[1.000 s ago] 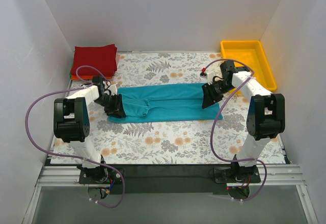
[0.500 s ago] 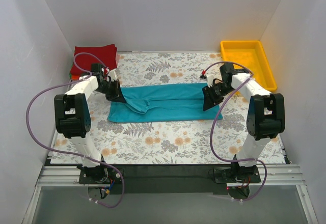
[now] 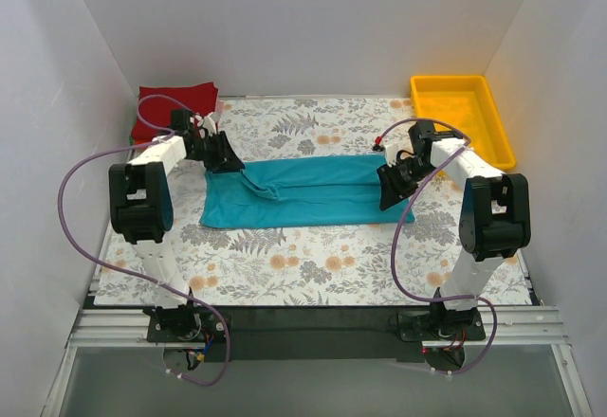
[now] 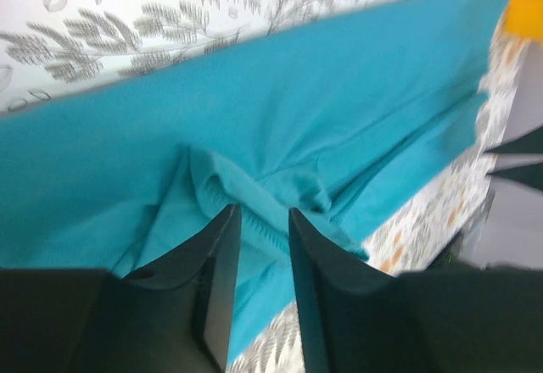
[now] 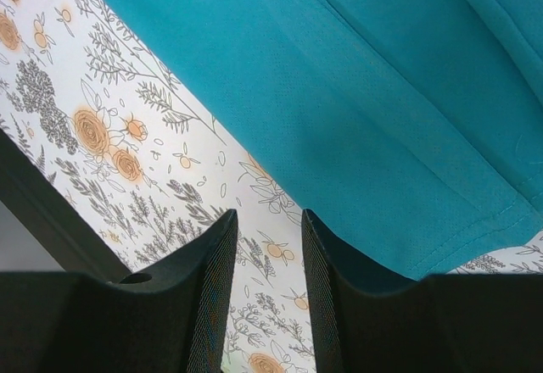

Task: Fold and stack the t-shirts
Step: Fold the tshirt

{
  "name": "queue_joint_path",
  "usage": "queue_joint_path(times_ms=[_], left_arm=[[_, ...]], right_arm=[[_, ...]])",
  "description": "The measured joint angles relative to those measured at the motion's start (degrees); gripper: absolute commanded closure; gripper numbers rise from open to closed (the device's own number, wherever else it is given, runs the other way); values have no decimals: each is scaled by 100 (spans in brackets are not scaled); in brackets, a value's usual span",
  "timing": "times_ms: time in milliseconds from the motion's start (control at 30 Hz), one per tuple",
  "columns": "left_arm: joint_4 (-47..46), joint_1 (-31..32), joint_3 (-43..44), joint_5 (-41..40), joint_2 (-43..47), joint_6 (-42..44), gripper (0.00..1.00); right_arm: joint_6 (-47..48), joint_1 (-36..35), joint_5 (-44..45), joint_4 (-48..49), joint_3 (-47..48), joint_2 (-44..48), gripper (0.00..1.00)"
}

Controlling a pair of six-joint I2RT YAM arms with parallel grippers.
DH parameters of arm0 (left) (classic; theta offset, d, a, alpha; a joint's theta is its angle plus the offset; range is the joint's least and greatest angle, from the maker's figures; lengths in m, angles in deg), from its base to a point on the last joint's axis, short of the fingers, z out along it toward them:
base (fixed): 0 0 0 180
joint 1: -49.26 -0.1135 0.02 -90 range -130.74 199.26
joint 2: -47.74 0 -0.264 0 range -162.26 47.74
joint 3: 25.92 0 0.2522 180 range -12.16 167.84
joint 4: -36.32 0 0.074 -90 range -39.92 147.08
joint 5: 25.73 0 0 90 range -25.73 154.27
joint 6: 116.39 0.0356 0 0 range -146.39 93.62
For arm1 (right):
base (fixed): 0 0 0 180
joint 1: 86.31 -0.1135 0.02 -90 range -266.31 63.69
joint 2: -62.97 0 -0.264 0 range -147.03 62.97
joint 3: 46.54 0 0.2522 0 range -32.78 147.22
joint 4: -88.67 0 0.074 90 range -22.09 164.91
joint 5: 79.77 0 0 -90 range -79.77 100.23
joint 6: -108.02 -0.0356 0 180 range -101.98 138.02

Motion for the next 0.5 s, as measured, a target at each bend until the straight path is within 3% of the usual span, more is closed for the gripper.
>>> queue_joint_path(times_ms=[200, 367, 500], left_arm=[[-960, -205, -986, 181, 962, -442, 74], [-981, -225, -1495, 293, 1696, -260, 92], [-807, -68, -1902, 238, 1805, -63, 94]], right_arm=[[61, 2, 66, 15, -57, 2, 58], [70, 4, 70, 17, -125, 2, 59], [76, 4, 70, 28, -160, 7, 65]])
